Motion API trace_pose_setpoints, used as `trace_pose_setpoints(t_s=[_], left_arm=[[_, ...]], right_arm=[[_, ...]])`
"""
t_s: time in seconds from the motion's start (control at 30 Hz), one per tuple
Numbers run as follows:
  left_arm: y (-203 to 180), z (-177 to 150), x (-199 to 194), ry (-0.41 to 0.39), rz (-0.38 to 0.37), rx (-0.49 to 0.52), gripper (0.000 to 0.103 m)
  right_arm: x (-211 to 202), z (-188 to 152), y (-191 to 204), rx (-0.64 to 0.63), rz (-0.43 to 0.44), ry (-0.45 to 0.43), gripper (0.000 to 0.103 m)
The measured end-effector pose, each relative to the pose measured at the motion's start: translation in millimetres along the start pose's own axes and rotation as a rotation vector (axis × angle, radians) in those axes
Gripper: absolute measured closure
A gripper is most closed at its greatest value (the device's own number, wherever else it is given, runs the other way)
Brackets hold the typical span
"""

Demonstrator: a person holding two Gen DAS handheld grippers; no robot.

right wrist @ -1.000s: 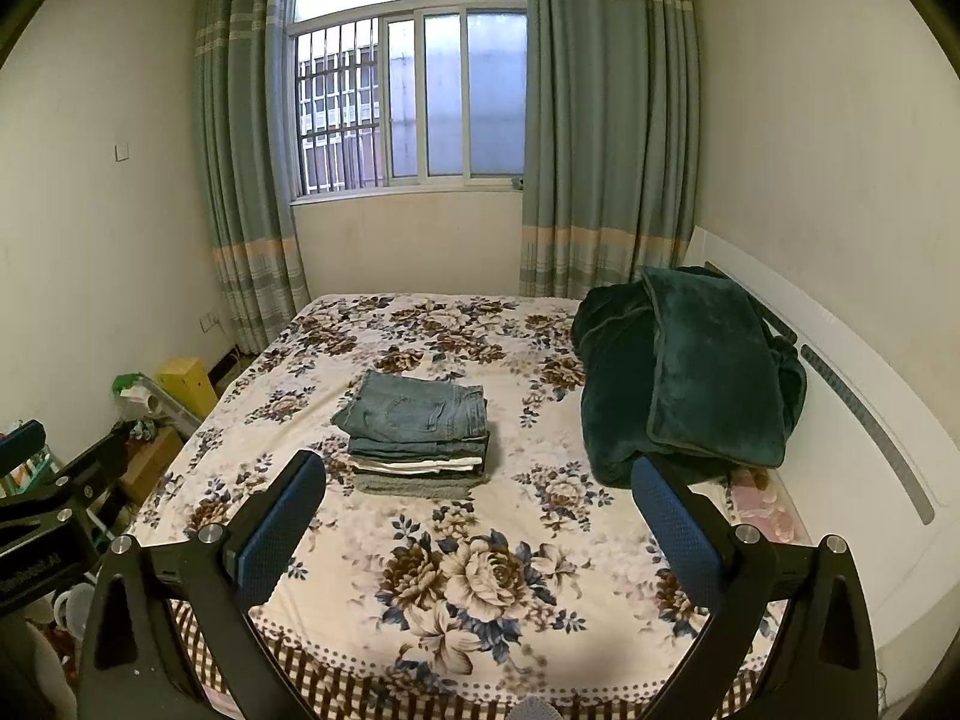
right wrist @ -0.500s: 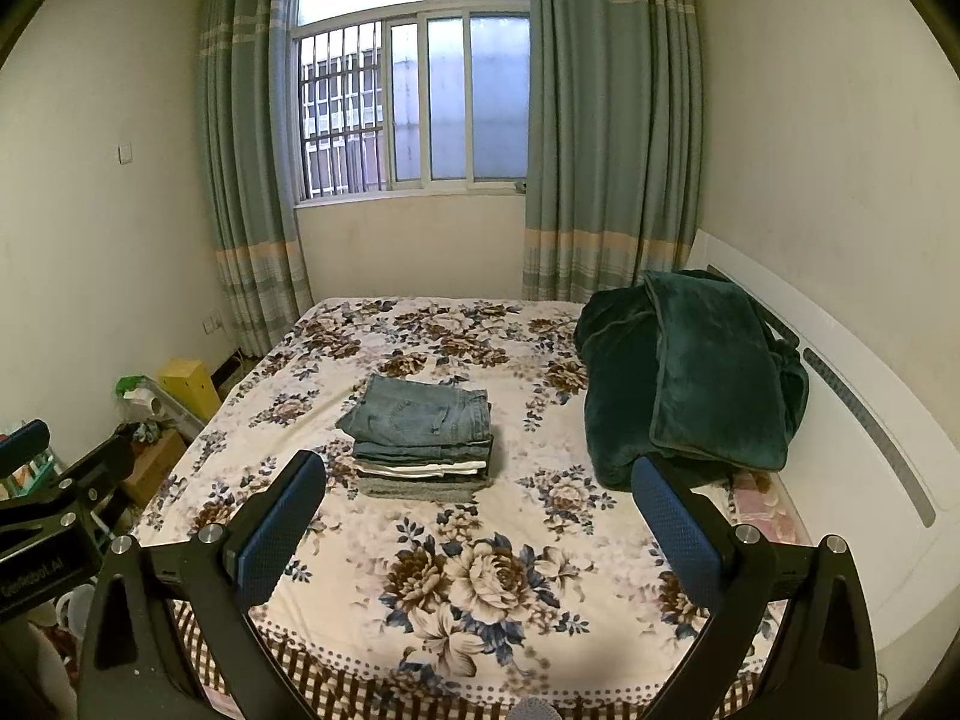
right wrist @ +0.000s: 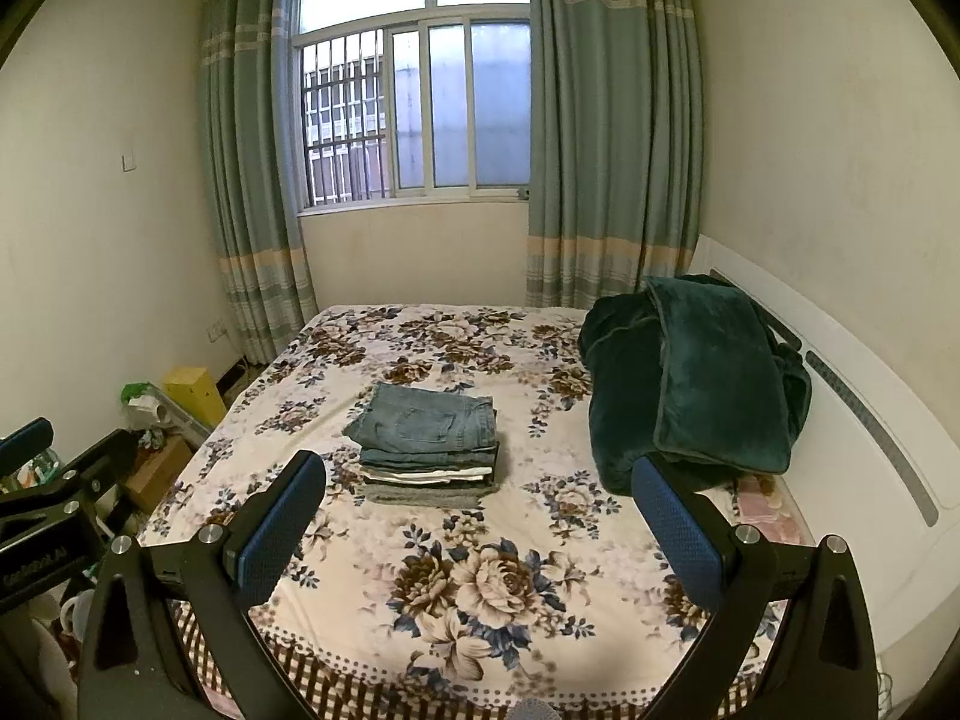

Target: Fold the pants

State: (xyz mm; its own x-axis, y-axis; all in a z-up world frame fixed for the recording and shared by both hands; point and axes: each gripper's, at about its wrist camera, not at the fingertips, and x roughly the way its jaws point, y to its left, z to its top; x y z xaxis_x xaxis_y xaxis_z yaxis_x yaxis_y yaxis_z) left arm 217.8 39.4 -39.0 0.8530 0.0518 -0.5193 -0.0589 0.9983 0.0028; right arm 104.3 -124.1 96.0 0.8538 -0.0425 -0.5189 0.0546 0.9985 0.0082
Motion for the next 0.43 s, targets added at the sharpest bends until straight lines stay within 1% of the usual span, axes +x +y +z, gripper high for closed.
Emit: trace_pose_setpoints(t_s=[0.43], left_arm=[[5.5, 2.6, -1.9, -0.012, 0.002, 0.001, 0.000]], right_arm=[[1.3, 0.0, 5.1, 0.000, 0.007, 0.000, 0.000]])
